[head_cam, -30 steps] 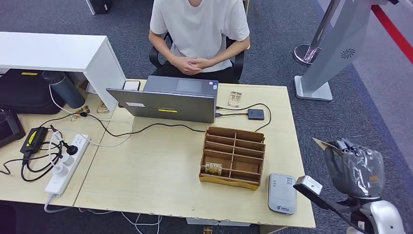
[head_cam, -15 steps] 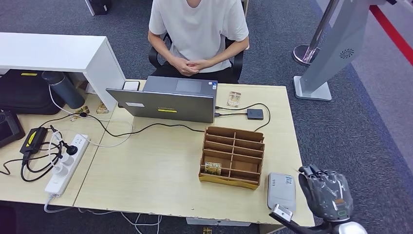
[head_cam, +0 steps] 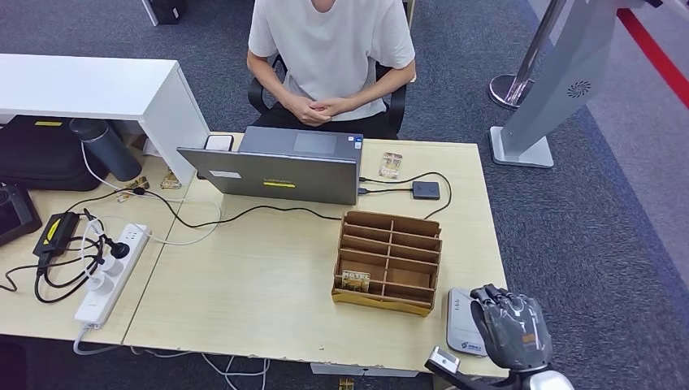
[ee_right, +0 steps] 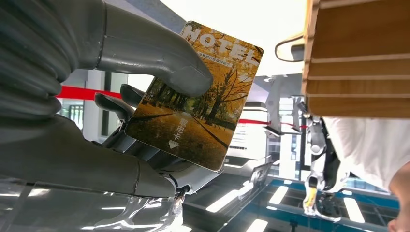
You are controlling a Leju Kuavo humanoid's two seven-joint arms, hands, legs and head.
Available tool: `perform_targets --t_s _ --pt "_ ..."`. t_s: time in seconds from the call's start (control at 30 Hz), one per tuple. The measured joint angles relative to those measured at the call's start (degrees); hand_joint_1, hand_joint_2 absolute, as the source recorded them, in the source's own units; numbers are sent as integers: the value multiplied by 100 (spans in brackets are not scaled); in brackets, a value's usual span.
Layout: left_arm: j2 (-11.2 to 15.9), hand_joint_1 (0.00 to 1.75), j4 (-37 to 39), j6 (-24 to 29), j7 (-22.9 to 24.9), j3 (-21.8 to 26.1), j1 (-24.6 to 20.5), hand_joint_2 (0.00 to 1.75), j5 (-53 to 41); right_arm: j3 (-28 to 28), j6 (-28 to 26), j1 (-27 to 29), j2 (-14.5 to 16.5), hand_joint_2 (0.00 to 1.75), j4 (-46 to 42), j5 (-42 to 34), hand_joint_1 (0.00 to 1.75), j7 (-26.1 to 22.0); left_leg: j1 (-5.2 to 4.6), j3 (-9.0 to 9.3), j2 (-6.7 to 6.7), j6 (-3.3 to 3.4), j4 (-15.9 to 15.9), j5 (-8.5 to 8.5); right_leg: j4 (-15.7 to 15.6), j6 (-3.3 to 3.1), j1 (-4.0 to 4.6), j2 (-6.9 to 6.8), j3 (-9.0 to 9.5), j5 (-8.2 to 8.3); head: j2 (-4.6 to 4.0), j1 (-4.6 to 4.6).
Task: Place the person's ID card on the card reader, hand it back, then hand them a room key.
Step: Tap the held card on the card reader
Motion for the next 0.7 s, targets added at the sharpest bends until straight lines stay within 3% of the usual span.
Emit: perform_targets --t_s 0.4,0.7 --pt "0 0 2 -3 14 0 -1 175 -3 195 4 -73 2 175 228 67 175 72 0 0 0 0 0 0 0 0 0 0 0 0 0 1" --pt "0 0 2 -16 22 0 0 175 -3 432 -14 -79 -42 175 519 341 175 510 0 1 0 0 0 0 0 0 0 0 0 0 0 1"
